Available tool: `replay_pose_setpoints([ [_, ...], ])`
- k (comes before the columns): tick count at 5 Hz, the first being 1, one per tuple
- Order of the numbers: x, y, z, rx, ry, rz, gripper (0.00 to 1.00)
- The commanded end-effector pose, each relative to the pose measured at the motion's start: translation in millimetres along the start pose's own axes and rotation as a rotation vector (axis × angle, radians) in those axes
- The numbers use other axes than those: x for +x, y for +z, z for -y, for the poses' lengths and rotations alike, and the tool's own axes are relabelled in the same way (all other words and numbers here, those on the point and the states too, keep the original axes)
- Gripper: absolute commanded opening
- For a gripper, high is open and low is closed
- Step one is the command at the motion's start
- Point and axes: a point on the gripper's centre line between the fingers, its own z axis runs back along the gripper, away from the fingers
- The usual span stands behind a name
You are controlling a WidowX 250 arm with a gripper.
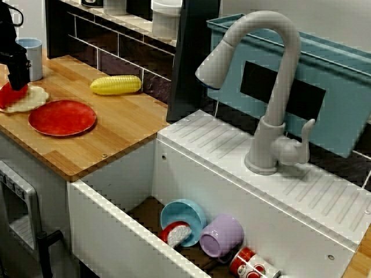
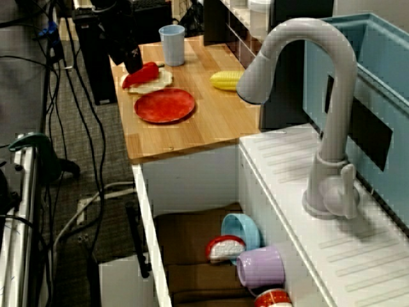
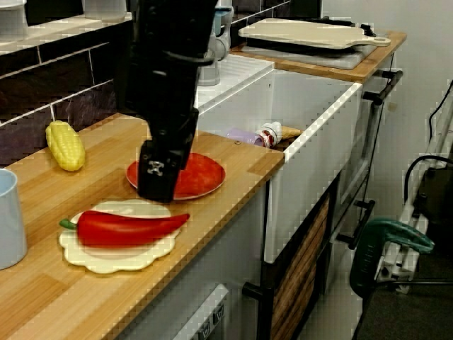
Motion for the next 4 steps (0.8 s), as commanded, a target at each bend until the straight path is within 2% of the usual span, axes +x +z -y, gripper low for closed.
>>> replay_pose_setpoints([
  [1,5.1,6.3,-18.1,0.029,0.023,0.048,1.0],
  [4,12.7,-1.3,-26.7,0.052,0.05,0.073,1.0],
])
